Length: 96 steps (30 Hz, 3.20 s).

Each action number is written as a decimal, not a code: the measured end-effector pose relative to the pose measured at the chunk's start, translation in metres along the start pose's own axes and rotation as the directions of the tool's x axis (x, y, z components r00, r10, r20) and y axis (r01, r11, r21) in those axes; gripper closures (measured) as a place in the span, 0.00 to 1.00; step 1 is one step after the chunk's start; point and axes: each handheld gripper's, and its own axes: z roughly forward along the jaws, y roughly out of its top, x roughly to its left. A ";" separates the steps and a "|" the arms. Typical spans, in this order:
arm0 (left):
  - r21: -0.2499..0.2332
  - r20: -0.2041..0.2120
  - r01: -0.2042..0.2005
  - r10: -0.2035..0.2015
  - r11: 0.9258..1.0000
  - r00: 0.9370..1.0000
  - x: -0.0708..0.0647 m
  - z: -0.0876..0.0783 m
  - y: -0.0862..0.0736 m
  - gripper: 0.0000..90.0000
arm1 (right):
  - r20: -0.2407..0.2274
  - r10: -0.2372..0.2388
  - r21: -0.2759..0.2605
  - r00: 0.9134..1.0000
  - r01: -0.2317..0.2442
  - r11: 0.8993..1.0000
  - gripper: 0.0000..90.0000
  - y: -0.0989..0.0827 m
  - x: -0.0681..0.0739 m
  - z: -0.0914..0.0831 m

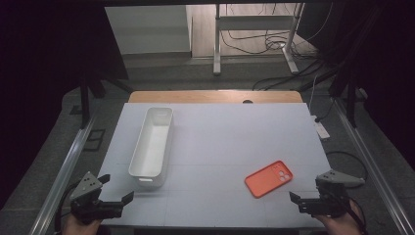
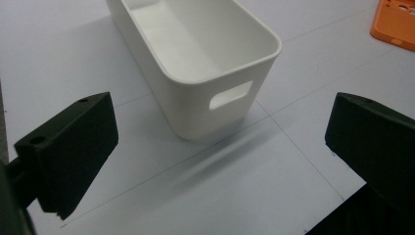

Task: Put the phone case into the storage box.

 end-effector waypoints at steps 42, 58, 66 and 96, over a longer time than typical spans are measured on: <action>0.016 0.000 -0.022 0.022 1.000 1.000 -0.002 0.002 0.001 0.00 | -0.036 -0.057 0.025 0.998 0.058 0.998 0.00 0.029 0.007 0.026; 0.018 0.002 -0.021 0.021 1.000 1.000 -0.002 0.002 0.001 0.00 | -0.044 -0.058 0.022 0.997 0.059 0.998 0.00 0.041 0.005 0.038; 0.018 0.004 -0.020 0.020 1.000 1.000 -0.002 0.002 0.001 0.00 | -0.030 -0.062 0.025 0.998 0.063 0.998 0.00 0.051 0.003 0.046; 0.028 0.004 -0.037 0.037 0.999 0.999 -0.003 0.003 0.001 0.01 | -0.078 -0.113 0.144 0.991 0.123 0.982 0.68 0.073 0.003 0.078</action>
